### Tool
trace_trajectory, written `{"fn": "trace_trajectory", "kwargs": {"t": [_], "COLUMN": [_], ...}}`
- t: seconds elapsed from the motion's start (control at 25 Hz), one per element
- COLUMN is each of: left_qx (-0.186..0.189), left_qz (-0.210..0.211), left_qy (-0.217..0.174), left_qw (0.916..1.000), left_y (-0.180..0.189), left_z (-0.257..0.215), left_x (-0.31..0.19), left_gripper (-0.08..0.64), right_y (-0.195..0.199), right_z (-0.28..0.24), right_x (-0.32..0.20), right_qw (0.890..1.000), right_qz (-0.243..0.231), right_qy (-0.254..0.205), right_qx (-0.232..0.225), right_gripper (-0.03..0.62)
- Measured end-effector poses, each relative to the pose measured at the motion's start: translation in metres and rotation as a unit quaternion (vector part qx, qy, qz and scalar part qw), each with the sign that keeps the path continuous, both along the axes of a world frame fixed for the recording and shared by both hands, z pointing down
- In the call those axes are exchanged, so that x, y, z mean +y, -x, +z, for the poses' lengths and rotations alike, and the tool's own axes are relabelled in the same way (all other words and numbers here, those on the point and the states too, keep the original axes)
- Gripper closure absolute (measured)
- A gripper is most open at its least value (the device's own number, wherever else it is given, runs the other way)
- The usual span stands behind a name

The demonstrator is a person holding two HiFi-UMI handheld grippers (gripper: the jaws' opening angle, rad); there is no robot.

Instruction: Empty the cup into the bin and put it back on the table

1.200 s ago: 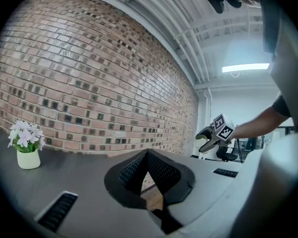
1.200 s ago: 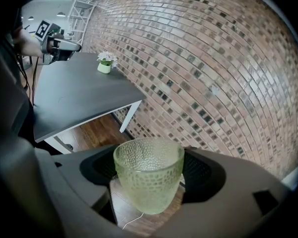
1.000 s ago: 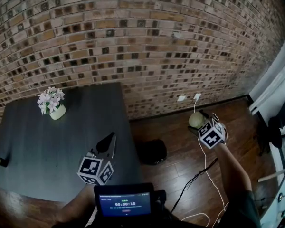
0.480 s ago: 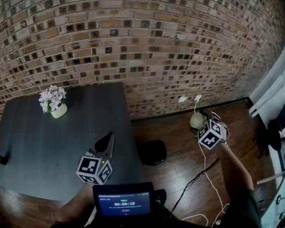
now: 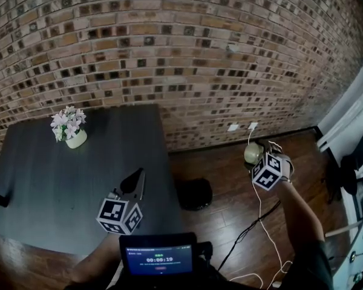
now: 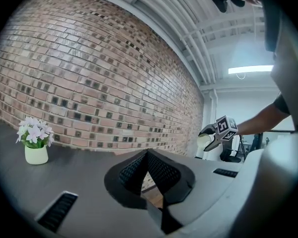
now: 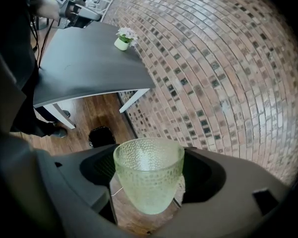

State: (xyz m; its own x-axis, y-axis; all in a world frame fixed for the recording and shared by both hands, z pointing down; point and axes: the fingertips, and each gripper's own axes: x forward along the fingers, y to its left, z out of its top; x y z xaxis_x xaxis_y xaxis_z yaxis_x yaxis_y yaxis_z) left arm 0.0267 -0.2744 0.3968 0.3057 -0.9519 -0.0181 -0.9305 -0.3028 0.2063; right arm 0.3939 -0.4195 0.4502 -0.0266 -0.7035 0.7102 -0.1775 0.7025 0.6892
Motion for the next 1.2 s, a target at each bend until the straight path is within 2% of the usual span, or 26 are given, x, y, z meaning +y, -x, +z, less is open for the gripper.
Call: {"fn": "trace_trajectory", "kwargs": {"t": [0.68, 1.2], "left_qx": [0.008, 0.008], "left_qz": [-0.006, -0.009], "left_qy": [-0.004, -0.008], "left_qw": [0.9999, 0.9999], "left_y": [0.001, -0.002], "left_z": [-0.005, -0.006], "left_x": [0.006, 0.012], "left_gripper": [0.568, 0.568], "right_y": [-0.003, 0.014], "right_z": [-0.004, -0.016], "right_x": [-0.006, -0.004], "right_qw": [0.994, 0.990], "right_qz": [-0.039, -0.062], "right_qy": [-0.013, -0.026], "right_qx": [0.097, 0.125], "right_gripper": [0.199, 0.199]}}
